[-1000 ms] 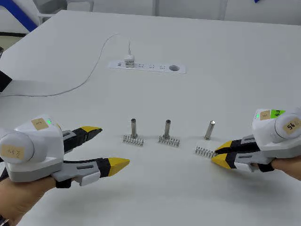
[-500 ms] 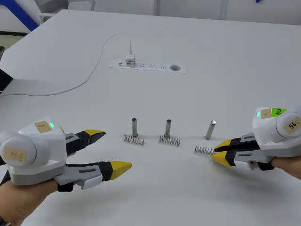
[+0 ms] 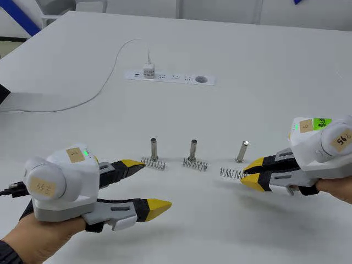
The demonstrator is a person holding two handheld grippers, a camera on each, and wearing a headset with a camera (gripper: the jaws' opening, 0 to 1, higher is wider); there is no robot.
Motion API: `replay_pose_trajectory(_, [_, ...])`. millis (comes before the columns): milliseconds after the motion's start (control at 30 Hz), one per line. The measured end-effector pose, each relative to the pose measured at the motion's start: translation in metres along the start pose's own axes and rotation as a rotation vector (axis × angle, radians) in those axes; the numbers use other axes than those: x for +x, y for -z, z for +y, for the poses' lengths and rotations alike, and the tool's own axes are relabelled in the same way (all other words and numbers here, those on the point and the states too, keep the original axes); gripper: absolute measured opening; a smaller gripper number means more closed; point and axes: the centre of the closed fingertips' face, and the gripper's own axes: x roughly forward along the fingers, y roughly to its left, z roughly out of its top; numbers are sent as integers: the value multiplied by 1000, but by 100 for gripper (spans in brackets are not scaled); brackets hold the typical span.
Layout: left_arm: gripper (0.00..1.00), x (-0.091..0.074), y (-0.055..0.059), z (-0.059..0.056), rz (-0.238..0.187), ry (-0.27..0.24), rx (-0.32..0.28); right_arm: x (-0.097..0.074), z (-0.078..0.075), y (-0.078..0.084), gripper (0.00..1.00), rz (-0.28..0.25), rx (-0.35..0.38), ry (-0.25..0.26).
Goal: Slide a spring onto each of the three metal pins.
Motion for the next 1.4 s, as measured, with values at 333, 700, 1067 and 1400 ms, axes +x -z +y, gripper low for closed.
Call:
replay_pose_trajectory(333, [55, 17, -5, -13, 6, 55, 40, 5, 14, -11, 11, 9, -41, -47])
replay_pose_trajectory(700, [47, 37, -6, -30, 23, 119, 104, 11, 32, -20, 11, 30, -95, -102])
replay_pose_trajectory(1067, [36, 46, -11, -46, 28, 175, 150, 14, 46, -24, 11, 54, -144, -145])
replay_pose_trajectory(1400, [24, 50, -9, -50, 33, 176, 212, 14, 54, -27, 11, 72, -177, -171])
